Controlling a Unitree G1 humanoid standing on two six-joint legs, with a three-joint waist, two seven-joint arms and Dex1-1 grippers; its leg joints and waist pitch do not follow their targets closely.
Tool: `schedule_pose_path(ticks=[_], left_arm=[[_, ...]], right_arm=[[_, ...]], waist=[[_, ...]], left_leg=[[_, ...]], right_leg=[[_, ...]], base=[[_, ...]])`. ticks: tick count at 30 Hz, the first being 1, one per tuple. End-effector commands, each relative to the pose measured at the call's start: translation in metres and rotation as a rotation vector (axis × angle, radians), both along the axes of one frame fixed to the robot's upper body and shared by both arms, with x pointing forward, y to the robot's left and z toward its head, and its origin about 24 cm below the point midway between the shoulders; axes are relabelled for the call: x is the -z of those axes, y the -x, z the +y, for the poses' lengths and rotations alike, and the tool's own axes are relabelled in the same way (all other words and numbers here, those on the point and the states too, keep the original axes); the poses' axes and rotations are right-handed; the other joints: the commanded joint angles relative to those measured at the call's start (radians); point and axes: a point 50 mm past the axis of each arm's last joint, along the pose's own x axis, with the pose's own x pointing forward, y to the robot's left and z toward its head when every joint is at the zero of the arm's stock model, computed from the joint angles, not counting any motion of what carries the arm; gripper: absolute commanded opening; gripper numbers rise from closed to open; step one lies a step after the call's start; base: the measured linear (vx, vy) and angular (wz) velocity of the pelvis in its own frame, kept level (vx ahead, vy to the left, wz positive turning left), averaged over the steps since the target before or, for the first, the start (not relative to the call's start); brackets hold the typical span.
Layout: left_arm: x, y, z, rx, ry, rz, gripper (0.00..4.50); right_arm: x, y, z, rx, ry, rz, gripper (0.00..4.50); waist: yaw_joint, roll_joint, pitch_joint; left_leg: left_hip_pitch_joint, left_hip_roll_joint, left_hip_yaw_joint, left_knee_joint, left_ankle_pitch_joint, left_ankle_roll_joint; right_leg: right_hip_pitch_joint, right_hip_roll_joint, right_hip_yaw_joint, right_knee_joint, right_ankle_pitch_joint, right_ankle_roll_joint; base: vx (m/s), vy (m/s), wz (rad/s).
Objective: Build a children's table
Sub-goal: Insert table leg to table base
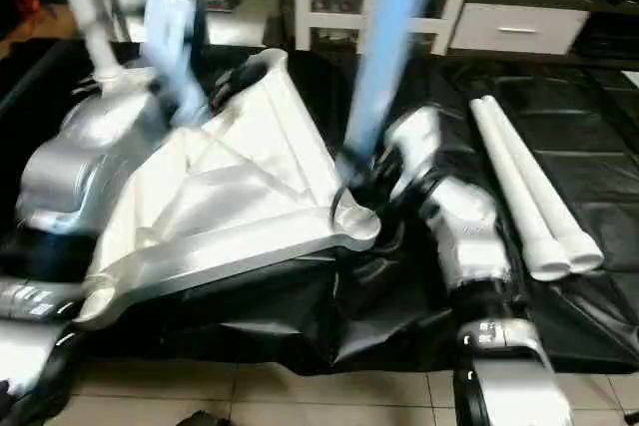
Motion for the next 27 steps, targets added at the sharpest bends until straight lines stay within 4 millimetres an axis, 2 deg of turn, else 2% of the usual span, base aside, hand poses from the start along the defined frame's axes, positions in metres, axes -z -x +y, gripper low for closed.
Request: schedule_pose_path(ticks=[1,2,4,5,6,8,9,11,12,14,16,17,19,25,26,27], left_arm=[[0.031,0.022,-0.007,0.223,-0.139,0.057,1.81],[0.031,0.022,-0.007,0.223,-0.139,0.057,2.16],[0.042,0.033,-0.01,0.322,-0.136,0.109,2.16],[0.053,0.046,-0.013,0.425,-0.134,0.161,2.16],[0.061,0.056,-0.016,0.5,-0.13,0.198,2.4],[0.075,0.065,-0.018,0.55,-0.165,0.251,2.4],[0.085,0.07,-0.02,0.569,-0.201,0.28,2.62],[0.089,0.071,-0.02,0.571,-0.221,0.283,2.69],[0.093,0.07,-0.021,0.557,-0.236,0.28,2.77],[0.095,0.069,-0.022,0.551,-0.247,0.277,2.99],[0.108,0.064,-0.022,0.499,-0.33,0.278,3.12],[0.112,0.062,-0.021,0.48,-0.358,0.283,3.22],[0.117,0.061,-0.02,0.462,-0.393,0.288,3.27],[0.126,0.06,-0.014,0.44,-0.45,0.322,3.3],[0.127,0.06,-0.013,0.433,-0.455,0.329,2.94],[0.127,0.06,-0.013,0.433,-0.455,0.329,2.94]], right_arm=[[0.002,-0.003,-0.009,-0.034,-0.099,0.094,1.89],[0.002,-0.003,-0.009,-0.034,-0.099,0.094,1.89],[0.005,-0.002,-0.013,-0.054,-0.112,0.127,1.89],[0.008,0.0,-0.016,-0.092,-0.115,0.159,1.89],[0.01,0.003,-0.018,-0.127,-0.112,0.181,1.89],[0.012,0.005,-0.021,-0.15,-0.096,0.191,1.89],[0.012,0.007,-0.024,-0.155,-0.087,0.195,1.89],[0.011,0.007,-0.025,-0.155,-0.088,0.198,1.89],[0.011,0.007,-0.027,-0.151,-0.085,0.199,1.89],[0.01,0.008,-0.028,-0.152,-0.086,0.202,1.89],[0.011,0.009,-0.029,-0.165,-0.078,0.213,1.89],[0.011,0.01,-0.029,-0.17,-0.076,0.216,1.89],[0.012,0.011,-0.03,-0.178,-0.074,0.22,1.89],[0.015,0.014,-0.029,-0.188,-0.071,0.227,1.89],[0.016,0.015,-0.029,-0.189,-0.071,0.229,1.89],[0.016,0.015,-0.029,-0.189,-0.071,0.229,1.89]], waist=[[-0.003,-0.008,-0.079],[0.0,-0.004,-0.077],[0.003,0.0,-0.081],[0.004,-0.006,-0.079],[0.005,-0.004,-0.08],[0.008,-0.007,-0.076],[0.006,-0.01,-0.074],[0.003,-0.009,-0.069],[0.002,-0.01,-0.069],[0.0,-0.011,-0.069],[-0.004,-0.008,-0.069],[-0.006,-0.01,-0.069],[-0.008,-0.008,-0.073],[-0.008,-0.005,-0.073],[-0.009,-0.007,-0.073],[-0.009,-0.007,-0.073]], left_leg=[[0.036,0.003,0.002,-0.063,-0.065,0.063],[0.036,0.006,0.004,-0.066,-0.073,0.059],[0.04,0.005,0.005,-0.06,-0.057,0.056],[0.036,0.005,0.007,-0.062,-0.046,0.062],[0.036,0.006,0.008,-0.062,-0.048,0.064],[0.036,0.007,0.009,-0.064,-0.064,0.064],[0.036,0.007,0.009,-0.066,-0.084,0.06],[0.038,0.007,0.01,-0.069,-0.118,0.041],[0.038,0.006,0.01,-0.069,-0.12,0.037],[0.036,0.005,0.01,-0.07,-0.117,0.031],[0.036,0.004,0.009,-0.07,-0.12,0.03],[0.037,0.004,0.009,-0.069,-0.129,0.03],[0.035,0.004,0.007,-0.068,-0.107,0.036],[0.036,0.005,0.007,-0.067,-0.103,0.049],[0.035,0.005,0.007,-0.068,-0.105,0.051],[0.035,0.005,0.007,-0.068,-0.105,0.051]], right_leg=[[0.049,-0.049,0.028,-0.076,0.259,-0.272],[0.047,-0.052,0.029,-0.077,0.236,-0.28],[0.044,-0.05,0.029,-0.072,0.257,-0.286],[0.045,-0.051,0.029,-0.071,0.27,-0.291],[0.044,-0.051,0.029,-0.071,0.268,-0.291],[0.043,-0.052,0.029,-0.074,0.246,-0.29],[0.043,-0.053,0.029,-0.077,0.212,-0.283],[0.041,-0.054,0.031,-0.085,0.131,-0.269],[0.041,-0.055,0.032,-0.087,0.122,-0.268],[0.042,-0.054,0.032,-0.088,0.111,-0.261],[0.041,-0.053,0.032,-0.089,0.106,-0.257],[0.041,-0.053,0.033,-0.091,0.099,-0.252],[0.043,-0.054,0.032,-0.089,0.127,-0.247],[0.04,-0.053,0.031,-0.086,0.162,-0.271],[0.041,-0.054,0.031,-0.086,0.158,-0.272],[0.041,-0.054,0.031,-0.086,0.158,-0.272]], base=[[0.0,0.0,0.0],[0.0,0.0,0.0],[0.0,0.0,0.0],[0.0,0.0,0.0],[0.0,0.0,0.0],[0.0,0.0,0.0],[0.0,0.0,0.0],[0.0,0.0,0.0],[0.0,0.0,0.0],[0.0,0.0,0.0],[0.0,0.0,0.0],[0.0,0.0,0.0],[0.0,0.0,0.0],[0.0,0.0,0.0],[0.0,0.0,0.0],[0.0,0.0,0.0]])
